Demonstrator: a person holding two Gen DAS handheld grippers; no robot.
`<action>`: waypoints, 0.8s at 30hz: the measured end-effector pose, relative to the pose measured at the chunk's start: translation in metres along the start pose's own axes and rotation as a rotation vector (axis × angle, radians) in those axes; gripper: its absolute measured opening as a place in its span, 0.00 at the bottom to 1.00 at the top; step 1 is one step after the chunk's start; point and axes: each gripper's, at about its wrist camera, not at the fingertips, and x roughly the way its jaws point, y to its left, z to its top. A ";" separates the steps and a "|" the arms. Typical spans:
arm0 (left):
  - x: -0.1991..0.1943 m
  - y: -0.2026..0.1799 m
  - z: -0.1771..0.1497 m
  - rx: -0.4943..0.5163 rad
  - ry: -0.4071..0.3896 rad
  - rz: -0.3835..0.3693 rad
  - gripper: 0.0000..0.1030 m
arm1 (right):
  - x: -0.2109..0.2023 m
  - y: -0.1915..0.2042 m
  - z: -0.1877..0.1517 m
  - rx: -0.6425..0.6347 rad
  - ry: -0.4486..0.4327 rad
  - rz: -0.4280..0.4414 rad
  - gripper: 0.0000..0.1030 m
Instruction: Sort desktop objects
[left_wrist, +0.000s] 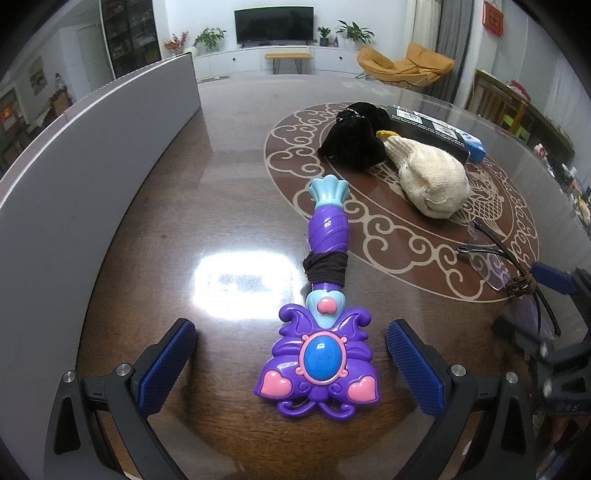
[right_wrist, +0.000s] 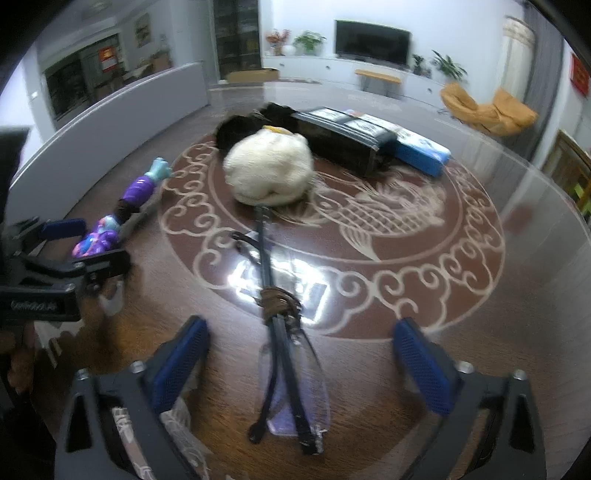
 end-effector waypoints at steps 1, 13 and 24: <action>-0.004 -0.001 0.001 0.008 -0.024 -0.006 0.73 | -0.003 0.003 0.001 -0.012 -0.018 0.009 0.33; -0.074 0.035 0.014 -0.151 -0.187 -0.227 0.42 | -0.061 0.010 0.049 0.089 -0.094 0.148 0.12; -0.178 0.176 0.029 -0.344 -0.365 -0.062 0.42 | -0.093 0.160 0.166 -0.023 -0.246 0.454 0.12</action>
